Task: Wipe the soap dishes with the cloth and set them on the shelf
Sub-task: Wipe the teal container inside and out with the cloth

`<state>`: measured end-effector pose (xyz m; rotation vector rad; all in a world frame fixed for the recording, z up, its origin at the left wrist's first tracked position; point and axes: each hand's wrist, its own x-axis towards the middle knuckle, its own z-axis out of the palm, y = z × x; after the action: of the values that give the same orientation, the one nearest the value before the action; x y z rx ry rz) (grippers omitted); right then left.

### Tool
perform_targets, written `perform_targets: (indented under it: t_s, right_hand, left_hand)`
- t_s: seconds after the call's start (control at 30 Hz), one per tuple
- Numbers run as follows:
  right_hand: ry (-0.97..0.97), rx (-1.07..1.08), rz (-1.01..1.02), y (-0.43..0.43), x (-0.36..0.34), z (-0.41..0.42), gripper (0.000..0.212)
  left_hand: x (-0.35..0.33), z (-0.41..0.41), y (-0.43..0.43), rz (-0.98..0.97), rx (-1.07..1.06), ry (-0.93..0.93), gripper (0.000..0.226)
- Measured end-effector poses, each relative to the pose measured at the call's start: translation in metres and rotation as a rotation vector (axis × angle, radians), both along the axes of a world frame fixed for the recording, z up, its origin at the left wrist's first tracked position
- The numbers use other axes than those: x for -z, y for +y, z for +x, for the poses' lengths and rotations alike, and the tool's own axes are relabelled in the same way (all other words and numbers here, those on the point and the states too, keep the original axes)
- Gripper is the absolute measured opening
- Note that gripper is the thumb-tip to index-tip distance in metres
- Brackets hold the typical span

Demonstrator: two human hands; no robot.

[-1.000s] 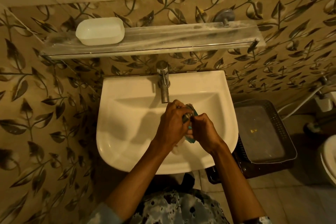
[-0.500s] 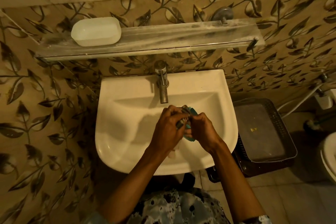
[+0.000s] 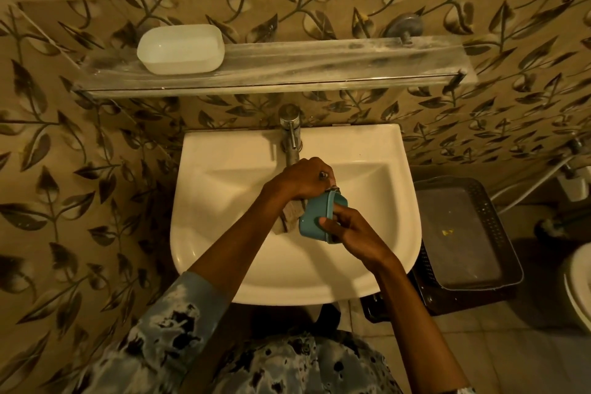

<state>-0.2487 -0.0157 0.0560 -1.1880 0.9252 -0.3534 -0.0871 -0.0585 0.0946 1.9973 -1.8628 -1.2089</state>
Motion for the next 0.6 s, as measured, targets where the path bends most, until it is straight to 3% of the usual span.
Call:
perform_targets:
  t_s: [0.13, 0.23, 0.33, 0.47, 0.53, 0.6]
  right_hand:
    - [-0.058, 0.046, 0.063, -0.002, 0.001, -0.009, 0.031]
    - [-0.085, 0.121, 0.093, -0.006, 0.001, -0.009, 0.034]
    - [-0.113, 0.198, 0.095, -0.012, -0.001, -0.005, 0.035]
    - [-0.181, 0.345, 0.086, -0.021, -0.005, -0.001, 0.026]
    - [-0.273, 0.445, 0.165, -0.026, -0.01, -0.004, 0.026]
    - [-0.346, 0.487, 0.209, -0.035, -0.018, -0.008, 0.024]
  left_hand:
    - [0.003, 0.011, 0.006, 0.007, -0.093, 0.198, 0.024]
    - [0.002, 0.01, 0.016, -0.157, -0.239, 0.315, 0.024]
    - [0.005, -0.005, 0.033, -0.426, -0.241, 0.302, 0.021]
    - [0.021, -0.021, 0.067, -0.645, -0.19, 0.239, 0.023]
    - [0.036, -0.023, 0.087, -0.628, -0.188, 0.261, 0.023]
    - [0.055, -0.028, 0.112, -0.485, -0.12, 0.258, 0.022]
